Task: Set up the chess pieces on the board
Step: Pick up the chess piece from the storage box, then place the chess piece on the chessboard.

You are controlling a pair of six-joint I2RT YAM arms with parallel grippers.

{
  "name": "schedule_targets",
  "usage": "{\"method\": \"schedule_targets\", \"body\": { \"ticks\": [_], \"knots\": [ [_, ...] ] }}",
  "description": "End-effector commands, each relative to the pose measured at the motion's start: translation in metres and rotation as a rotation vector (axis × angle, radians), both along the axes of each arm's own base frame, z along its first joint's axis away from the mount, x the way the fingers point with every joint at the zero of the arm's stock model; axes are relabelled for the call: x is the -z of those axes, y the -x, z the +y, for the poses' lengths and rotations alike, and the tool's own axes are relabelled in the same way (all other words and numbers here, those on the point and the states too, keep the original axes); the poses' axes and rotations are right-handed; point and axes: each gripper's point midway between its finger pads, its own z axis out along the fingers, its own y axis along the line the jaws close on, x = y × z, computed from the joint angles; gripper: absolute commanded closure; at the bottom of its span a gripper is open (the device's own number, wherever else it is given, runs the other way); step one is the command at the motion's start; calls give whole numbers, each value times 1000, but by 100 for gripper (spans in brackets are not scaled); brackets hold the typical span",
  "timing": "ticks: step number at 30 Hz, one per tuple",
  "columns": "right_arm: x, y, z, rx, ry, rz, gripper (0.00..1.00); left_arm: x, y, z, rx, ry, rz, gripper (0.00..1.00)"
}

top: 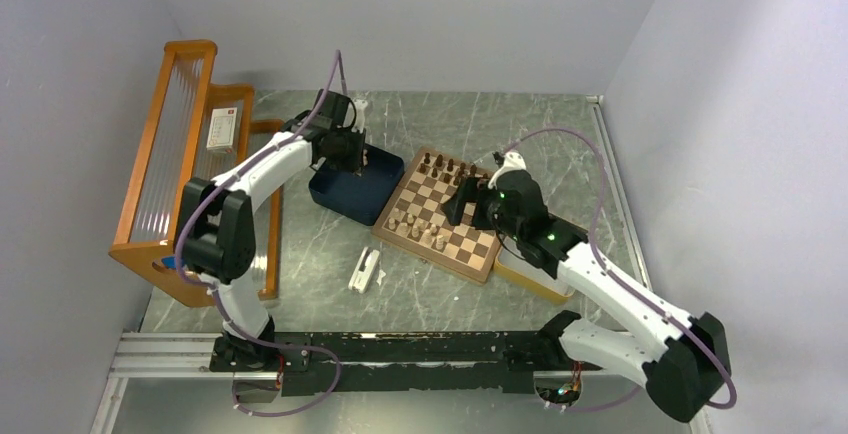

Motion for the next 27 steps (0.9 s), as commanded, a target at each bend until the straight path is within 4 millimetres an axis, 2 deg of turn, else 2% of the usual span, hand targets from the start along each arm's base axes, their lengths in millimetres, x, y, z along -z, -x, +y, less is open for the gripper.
{"method": "schedule_targets", "body": {
  "ticks": [1,3,5,8,10,14,19,27],
  "knots": [
    [-40,-20,32,-92,-85,-70,8,-39,21,-38,203,164,-114,82],
    [-49,-24,46,-143,-135,-67,14,-48,32,-51,279,174,-153,81],
    [-59,-32,56,-172,-200,-73,26,-52,42,-61,344,147,-188,81],
    [-66,-47,63,-204,-297,-42,47,-60,59,-80,429,149,-209,82],
    [-67,-58,66,-241,-358,0,56,-67,69,-92,480,164,-231,82],
    [-57,-67,74,-373,-407,84,58,-80,87,-108,565,189,-285,82],
    [-36,-56,86,-532,-373,193,52,-86,97,-114,616,201,-326,82],
    [-32,-44,97,-605,-478,234,54,-79,103,-119,656,198,-325,82]
  ]
}}
